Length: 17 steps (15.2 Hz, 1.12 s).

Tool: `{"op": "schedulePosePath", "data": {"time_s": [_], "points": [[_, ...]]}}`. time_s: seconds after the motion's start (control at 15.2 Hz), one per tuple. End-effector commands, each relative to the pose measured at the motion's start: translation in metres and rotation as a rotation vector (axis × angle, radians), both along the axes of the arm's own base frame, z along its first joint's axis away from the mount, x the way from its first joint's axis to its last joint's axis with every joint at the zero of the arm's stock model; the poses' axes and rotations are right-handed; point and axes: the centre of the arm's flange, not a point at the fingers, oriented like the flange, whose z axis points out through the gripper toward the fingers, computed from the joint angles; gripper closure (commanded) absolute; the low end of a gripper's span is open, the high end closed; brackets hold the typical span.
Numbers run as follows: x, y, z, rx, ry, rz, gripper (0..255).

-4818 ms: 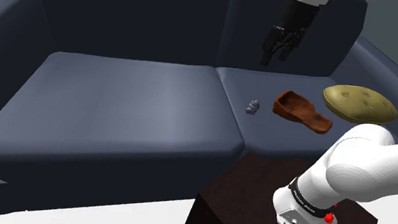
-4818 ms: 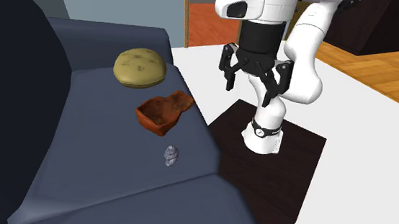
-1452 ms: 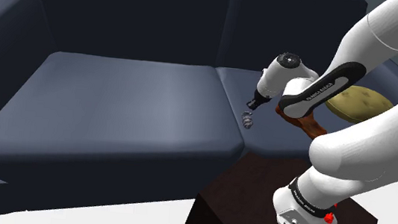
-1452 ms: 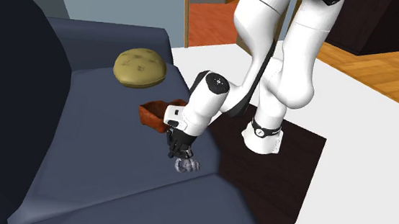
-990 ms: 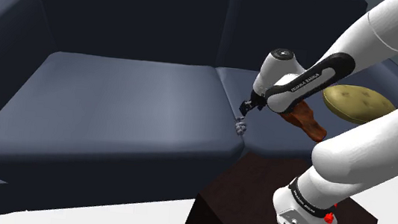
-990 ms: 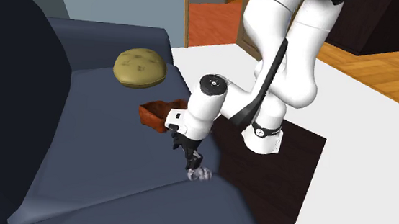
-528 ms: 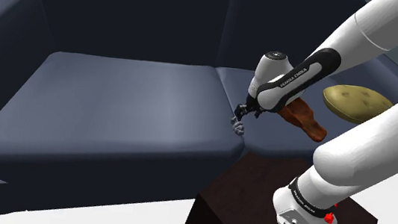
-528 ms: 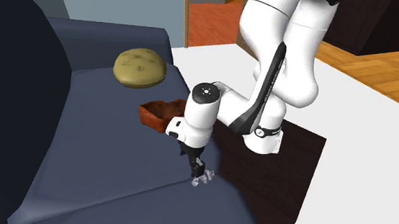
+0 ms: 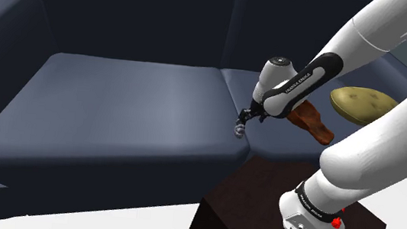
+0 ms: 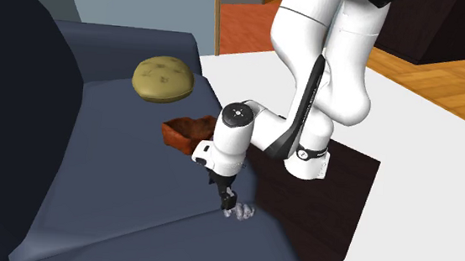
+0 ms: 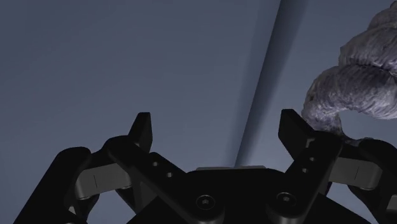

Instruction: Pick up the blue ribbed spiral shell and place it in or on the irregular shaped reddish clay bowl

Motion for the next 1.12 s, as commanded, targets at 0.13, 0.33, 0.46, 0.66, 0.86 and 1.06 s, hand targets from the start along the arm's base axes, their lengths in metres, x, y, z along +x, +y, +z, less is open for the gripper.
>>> {"op": "schedulePosePath", "data": {"time_s": [0.13, 0.33, 0.46, 0.66, 0.86, 1.06], "points": [[-0.001, 0.002, -0.002, 0.002, 0.007, 0.002, 255], [-0.001, 0.002, -0.003, 0.002, 0.007, 0.002, 255], [-0.001, 0.001, -0.002, 0.002, 0.007, 0.002, 255], [-0.001, 0.002, -0.002, 0.002, 0.007, 0.002, 255], [-0.003, 0.010, 0.006, 0.006, 0.001, 0.004, 0], [-0.015, 0.039, 0.028, 0.022, -0.002, 0.014, 0]]}}
